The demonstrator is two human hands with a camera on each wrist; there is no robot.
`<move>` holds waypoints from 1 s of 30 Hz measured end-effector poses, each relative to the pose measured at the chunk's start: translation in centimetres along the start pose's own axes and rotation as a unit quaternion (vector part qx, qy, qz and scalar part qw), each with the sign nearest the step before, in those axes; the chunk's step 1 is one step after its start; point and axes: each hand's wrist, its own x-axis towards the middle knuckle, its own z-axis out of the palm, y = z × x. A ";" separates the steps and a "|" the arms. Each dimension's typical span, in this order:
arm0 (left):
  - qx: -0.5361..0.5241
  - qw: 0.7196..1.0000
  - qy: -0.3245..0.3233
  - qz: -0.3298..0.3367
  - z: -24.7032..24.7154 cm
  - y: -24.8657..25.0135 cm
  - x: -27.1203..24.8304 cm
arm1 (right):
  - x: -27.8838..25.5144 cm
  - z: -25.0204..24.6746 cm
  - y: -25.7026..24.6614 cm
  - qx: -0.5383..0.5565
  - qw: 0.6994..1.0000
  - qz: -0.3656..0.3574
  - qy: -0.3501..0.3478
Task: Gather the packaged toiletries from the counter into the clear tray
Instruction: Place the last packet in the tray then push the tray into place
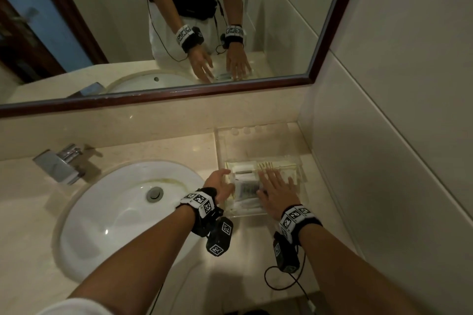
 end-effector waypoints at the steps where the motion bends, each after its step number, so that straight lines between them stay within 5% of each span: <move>1: 0.021 0.999 0.001 0.024 0.4 0.0 -0.2 | 0.1 0.0 0.1 0.005 1.000 0.002 0.006; 10: 0.302 0.936 0.047 0.176 5.6 0.0 -0.1 | -0.3 1.6 1.1 -0.013 0.998 -0.005 0.057; 22: 0.347 0.925 0.052 0.144 9.6 -1.7 1.1 | 0.5 3.8 3.1 0.016 0.999 -0.017 0.047; 30: 0.350 0.927 0.067 0.117 9.3 -2.3 0.5 | -0.2 3.5 3.9 0.065 0.991 0.079 0.090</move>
